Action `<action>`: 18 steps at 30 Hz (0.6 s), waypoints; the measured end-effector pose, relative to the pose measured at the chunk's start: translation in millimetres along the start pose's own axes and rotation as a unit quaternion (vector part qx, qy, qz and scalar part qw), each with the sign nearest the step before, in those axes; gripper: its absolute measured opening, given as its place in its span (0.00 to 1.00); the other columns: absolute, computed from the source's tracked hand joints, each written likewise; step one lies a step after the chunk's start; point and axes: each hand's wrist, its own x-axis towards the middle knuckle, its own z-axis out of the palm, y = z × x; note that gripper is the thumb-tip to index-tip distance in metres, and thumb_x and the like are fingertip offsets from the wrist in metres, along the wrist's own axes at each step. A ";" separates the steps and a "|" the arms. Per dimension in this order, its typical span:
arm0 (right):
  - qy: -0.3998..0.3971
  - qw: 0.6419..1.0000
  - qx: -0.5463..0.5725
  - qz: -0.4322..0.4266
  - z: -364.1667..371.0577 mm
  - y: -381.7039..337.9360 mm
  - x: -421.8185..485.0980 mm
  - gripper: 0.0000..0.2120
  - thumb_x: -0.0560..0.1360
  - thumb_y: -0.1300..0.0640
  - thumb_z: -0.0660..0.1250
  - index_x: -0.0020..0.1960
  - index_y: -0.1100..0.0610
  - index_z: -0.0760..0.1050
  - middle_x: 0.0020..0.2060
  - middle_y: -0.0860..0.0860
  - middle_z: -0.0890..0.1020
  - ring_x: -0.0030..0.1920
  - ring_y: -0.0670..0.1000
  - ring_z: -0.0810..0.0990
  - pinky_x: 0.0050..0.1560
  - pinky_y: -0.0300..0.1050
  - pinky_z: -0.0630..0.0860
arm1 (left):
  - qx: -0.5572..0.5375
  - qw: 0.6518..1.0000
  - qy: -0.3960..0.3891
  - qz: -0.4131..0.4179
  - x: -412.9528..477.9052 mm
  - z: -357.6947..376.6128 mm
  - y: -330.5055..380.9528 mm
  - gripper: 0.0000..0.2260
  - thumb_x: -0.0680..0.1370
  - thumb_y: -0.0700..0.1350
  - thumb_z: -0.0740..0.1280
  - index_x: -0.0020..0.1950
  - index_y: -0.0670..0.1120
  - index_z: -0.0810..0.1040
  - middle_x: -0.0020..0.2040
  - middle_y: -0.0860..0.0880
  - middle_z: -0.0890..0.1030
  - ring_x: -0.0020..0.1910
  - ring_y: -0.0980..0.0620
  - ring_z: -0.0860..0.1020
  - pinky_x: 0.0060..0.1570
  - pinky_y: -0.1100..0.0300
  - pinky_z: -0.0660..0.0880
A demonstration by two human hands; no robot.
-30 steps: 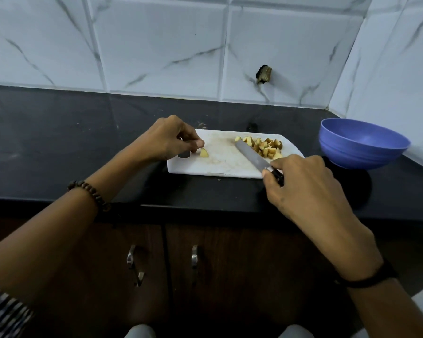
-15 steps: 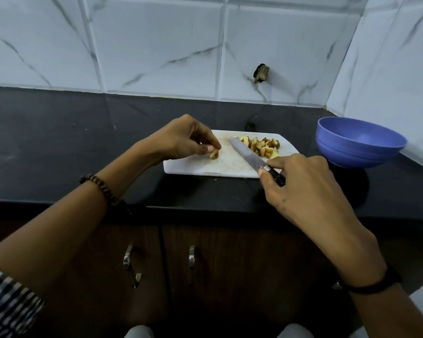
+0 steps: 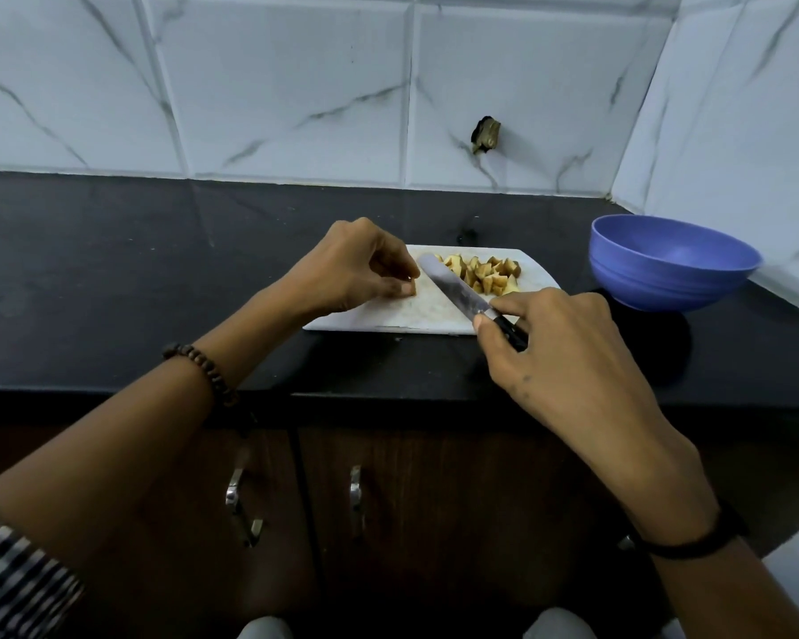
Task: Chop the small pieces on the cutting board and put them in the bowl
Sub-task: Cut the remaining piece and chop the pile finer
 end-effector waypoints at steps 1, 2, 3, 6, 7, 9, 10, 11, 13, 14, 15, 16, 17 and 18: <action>0.002 1.000 0.004 -0.001 -0.3 0.1 0.0 0.15 0.80 0.45 0.62 0.64 0.48 0.78 0.33 0.42 0.71 0.32 0.41 0.71 0.28 0.31 0.61 | -0.002 1.000 0.001 0.004 0.9 1.8 0.3 0.10 0.72 0.42 0.76 0.52 0.48 0.85 0.45 0.54 0.85 0.43 0.65 0.82 0.43 0.76 0.74; 0.003 1.000 0.008 -0.003 -0.8 -0.1 -0.5 0.15 0.80 0.45 0.62 0.64 0.48 0.78 0.33 0.42 0.71 0.32 0.41 0.71 0.28 0.31 0.62 | -0.008 1.000 0.002 0.002 1.3 2.7 -0.1 0.11 0.72 0.42 0.77 0.53 0.48 0.85 0.45 0.54 0.85 0.43 0.65 0.82 0.43 0.76 0.75; 0.005 1.000 0.010 -0.007 -0.6 -0.2 -0.6 0.16 0.80 0.45 0.62 0.64 0.48 0.78 0.34 0.43 0.73 0.33 0.41 0.72 0.29 0.31 0.63 | -0.019 1.000 0.002 -0.004 1.2 2.7 -0.8 0.11 0.72 0.41 0.77 0.54 0.47 0.85 0.45 0.54 0.86 0.43 0.64 0.82 0.44 0.75 0.75; 0.011 1.000 0.016 -0.019 1.0 -0.8 -1.8 0.17 0.80 0.45 0.62 0.65 0.49 0.77 0.39 0.45 0.75 0.34 0.41 0.73 0.32 0.29 0.67 | -0.050 0.998 0.013 -0.024 -1.7 3.1 -2.2 0.11 0.71 0.39 0.77 0.53 0.46 0.85 0.44 0.54 0.86 0.43 0.65 0.83 0.43 0.77 0.74; 0.014 0.999 0.017 -0.024 2.1 -1.9 -2.0 0.17 0.80 0.45 0.62 0.65 0.49 0.77 0.40 0.46 0.76 0.35 0.41 0.73 0.33 0.29 0.67 | -0.054 0.998 0.023 -0.026 -3.0 3.7 -1.9 0.10 0.70 0.39 0.77 0.51 0.46 0.85 0.43 0.55 0.86 0.42 0.65 0.83 0.43 0.77 0.74; 0.024 0.999 0.016 -0.034 4.7 -5.2 -2.5 0.17 0.80 0.45 0.62 0.65 0.50 0.78 0.42 0.48 0.80 0.39 0.43 0.75 0.36 0.32 0.72 | -0.054 0.997 0.040 -0.031 -4.7 4.9 -1.0 0.09 0.70 0.40 0.78 0.49 0.46 0.85 0.42 0.54 0.86 0.41 0.65 0.83 0.42 0.78 0.72; 0.027 0.999 0.015 -0.036 5.7 -7.6 -2.9 0.16 0.80 0.46 0.62 0.64 0.51 0.78 0.43 0.48 0.80 0.40 0.44 0.77 0.39 0.36 0.76 | -0.056 0.997 0.047 -0.037 -4.9 5.4 -0.8 0.09 0.69 0.41 0.79 0.48 0.46 0.85 0.41 0.53 0.86 0.41 0.65 0.83 0.42 0.77 0.73; 0.029 0.999 0.015 -0.036 6.4 -9.9 -2.8 0.16 0.80 0.46 0.62 0.64 0.51 0.78 0.42 0.48 0.79 0.41 0.44 0.77 0.40 0.38 0.77 | -0.059 0.996 0.053 -0.046 -4.5 5.5 -0.9 0.10 0.69 0.42 0.79 0.48 0.46 0.84 0.40 0.53 0.86 0.41 0.65 0.83 0.43 0.76 0.74; 0.029 0.999 0.007 -0.032 8.4 -14.2 -2.2 0.16 0.80 0.46 0.62 0.64 0.51 0.78 0.39 0.46 0.76 0.39 0.44 0.76 0.37 0.36 0.75 | -0.062 0.994 0.066 -0.063 -4.6 5.5 -1.2 0.13 0.67 0.44 0.80 0.48 0.46 0.81 0.38 0.53 0.86 0.41 0.64 0.83 0.47 0.70 0.76; 0.027 0.999 -0.002 -0.030 10.0 -15.9 -1.7 0.16 0.81 0.46 0.62 0.64 0.50 0.78 0.40 0.46 0.75 0.39 0.44 0.75 0.35 0.35 0.73 | -0.058 0.993 0.071 -0.069 -4.8 5.4 -1.4 0.14 0.67 0.44 0.80 0.48 0.46 0.80 0.38 0.53 0.86 0.41 0.65 0.83 0.49 0.67 0.77; 0.024 0.999 -0.013 -0.026 11.5 -17.1 -0.4 0.16 0.81 0.45 0.61 0.64 0.50 0.77 0.41 0.46 0.75 0.39 0.44 0.75 0.34 0.35 0.71 | -0.051 0.993 0.074 -0.071 -4.7 5.5 -1.2 0.15 0.67 0.45 0.81 0.48 0.45 0.80 0.37 0.54 0.86 0.41 0.65 0.82 0.51 0.65 0.77; 0.018 0.999 -0.026 -0.022 12.9 -18.0 0.9 0.16 0.81 0.45 0.60 0.64 0.50 0.77 0.42 0.46 0.76 0.40 0.45 0.75 0.34 0.35 0.70 | -0.046 0.993 0.076 -0.073 -4.4 5.6 -0.7 0.16 0.66 0.45 0.81 0.48 0.45 0.79 0.37 0.54 0.86 0.41 0.65 0.82 0.52 0.63 0.78; 0.009 0.999 -0.037 -0.016 14.2 -19.2 2.5 0.16 0.81 0.45 0.59 0.64 0.49 0.77 0.44 0.47 0.77 0.42 0.45 0.75 0.33 0.35 0.69 | -0.045 0.993 0.077 -0.075 -4.2 5.7 0.0 0.16 0.66 0.45 0.81 0.49 0.45 0.79 0.37 0.54 0.86 0.41 0.65 0.82 0.53 0.61 0.78; -0.003 0.999 -0.046 -0.009 14.9 -20.8 3.0 0.16 0.82 0.44 0.59 0.63 0.49 0.76 0.45 0.48 0.77 0.42 0.45 0.75 0.32 0.35 0.67 | -0.044 0.993 0.076 -0.078 -4.0 5.5 0.5 0.16 0.66 0.45 0.81 0.49 0.45 0.79 0.37 0.53 0.86 0.41 0.64 0.82 0.54 0.59 0.78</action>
